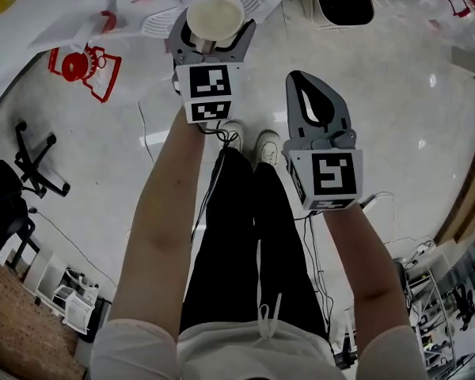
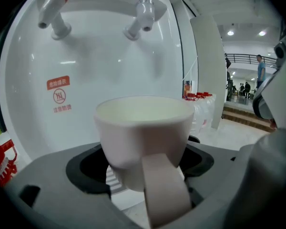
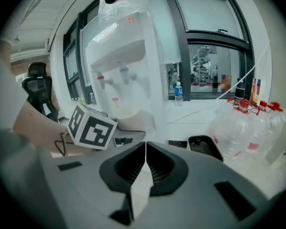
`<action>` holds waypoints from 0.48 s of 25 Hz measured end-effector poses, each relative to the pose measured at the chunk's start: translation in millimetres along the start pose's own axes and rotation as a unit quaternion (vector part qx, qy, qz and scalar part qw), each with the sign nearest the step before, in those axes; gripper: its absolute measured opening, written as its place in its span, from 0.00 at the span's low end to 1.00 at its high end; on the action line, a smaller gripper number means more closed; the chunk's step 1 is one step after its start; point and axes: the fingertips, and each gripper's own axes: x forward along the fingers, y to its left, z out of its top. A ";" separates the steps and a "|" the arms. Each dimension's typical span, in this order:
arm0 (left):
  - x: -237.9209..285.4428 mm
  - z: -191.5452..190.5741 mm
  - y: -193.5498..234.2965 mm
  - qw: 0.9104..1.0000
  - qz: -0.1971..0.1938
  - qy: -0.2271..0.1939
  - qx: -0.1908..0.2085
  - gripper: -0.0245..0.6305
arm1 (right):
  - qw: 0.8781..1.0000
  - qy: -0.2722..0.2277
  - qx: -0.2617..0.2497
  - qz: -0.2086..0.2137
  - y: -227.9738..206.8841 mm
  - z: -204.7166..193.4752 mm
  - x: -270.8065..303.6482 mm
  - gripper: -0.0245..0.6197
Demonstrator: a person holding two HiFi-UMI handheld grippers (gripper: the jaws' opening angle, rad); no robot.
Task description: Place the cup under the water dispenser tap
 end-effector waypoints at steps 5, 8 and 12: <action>2.5 1.3 5.0 1.000 0.009 -0.005 0.001 0.70 | 1.000 0.007 0.000 0.004 2.8 -5.6 -2.8 0.08; 2.3 2.2 3.8 1.000 0.014 -0.010 0.002 0.70 | 1.000 0.011 0.003 0.002 2.4 -8.7 -3.0 0.08; 1.3 3.1 7.5 0.999 0.034 -0.016 0.000 0.71 | 1.000 0.010 0.014 0.002 5.6 -8.5 -1.5 0.08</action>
